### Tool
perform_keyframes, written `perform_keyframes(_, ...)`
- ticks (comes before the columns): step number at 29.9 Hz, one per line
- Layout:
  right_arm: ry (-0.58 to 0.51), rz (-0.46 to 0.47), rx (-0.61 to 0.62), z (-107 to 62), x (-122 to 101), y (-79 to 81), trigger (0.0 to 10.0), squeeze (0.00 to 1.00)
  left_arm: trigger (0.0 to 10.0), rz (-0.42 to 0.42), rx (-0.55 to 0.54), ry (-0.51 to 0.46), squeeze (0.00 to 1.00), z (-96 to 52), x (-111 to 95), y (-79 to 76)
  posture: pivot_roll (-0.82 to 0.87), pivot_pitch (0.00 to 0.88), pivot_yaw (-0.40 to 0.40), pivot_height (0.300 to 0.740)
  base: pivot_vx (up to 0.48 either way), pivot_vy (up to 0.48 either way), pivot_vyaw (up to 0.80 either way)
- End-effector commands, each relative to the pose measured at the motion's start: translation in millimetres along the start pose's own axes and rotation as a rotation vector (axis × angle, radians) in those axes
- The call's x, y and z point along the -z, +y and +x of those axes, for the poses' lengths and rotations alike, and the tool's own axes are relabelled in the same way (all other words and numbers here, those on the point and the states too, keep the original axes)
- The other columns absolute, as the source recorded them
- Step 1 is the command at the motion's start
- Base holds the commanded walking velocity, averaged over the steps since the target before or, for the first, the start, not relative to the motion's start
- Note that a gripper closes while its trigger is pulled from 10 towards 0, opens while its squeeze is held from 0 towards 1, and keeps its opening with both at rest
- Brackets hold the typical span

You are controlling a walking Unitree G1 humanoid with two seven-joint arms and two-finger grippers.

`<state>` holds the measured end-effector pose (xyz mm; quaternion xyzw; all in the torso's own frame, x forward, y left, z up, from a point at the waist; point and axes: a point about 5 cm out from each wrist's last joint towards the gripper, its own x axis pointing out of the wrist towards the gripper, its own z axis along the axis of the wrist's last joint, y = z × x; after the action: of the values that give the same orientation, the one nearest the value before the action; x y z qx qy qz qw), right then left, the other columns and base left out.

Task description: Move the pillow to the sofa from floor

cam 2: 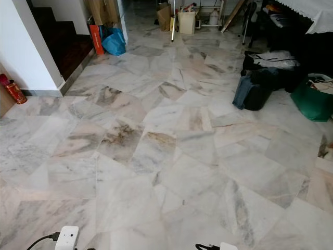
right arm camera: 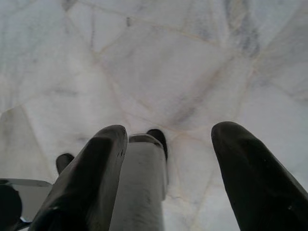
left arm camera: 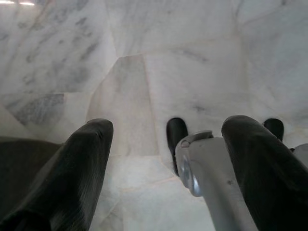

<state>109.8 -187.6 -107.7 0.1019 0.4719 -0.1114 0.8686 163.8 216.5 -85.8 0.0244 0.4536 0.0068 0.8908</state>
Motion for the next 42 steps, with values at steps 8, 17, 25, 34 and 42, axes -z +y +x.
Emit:
perform_keyframes(8,-0.001,0.003,0.029,-2.8,6,-5.1,10.0,0.0,10.0,-0.022,0.008,0.012,0.0,-2.2,10,-3.5,0.01,0.0,-0.009,0.74,0.0,0.0,0.0)
perform_keyframes(17,-0.005,0.008,0.001,-0.6,4,9.2,10.0,0.0,10.0,-0.023,-0.036,0.018,0.0,-2.3,6,7.9,0.03,0.0,-0.01,0.74,0.0,0.0,0.0)
perform_keyframes(25,-0.159,-0.064,-0.054,15.3,-70,15.6,10.0,0.0,10.0,-0.109,-0.095,-0.008,0.0,-2.6,4,12.3,0.11,0.0,-0.073,0.74,0.0,0.0,0.0)
perform_keyframes(34,-0.221,-0.023,-0.028,16.4,-92,8.1,10.0,0.0,10.0,-0.106,-0.096,-0.029,0.0,-3.1,6,7.7,0.04,0.0,-0.006,0.74,0.0,0.0,0.0)
perform_keyframes(42,-0.125,-0.013,-0.009,13.2,-60,1.4,10.0,0.0,10.0,-0.095,-0.071,-0.047,0.0,-2.3,4,1.0,0.03,0.0,-0.01,0.74,0.0,0.0,0.0)
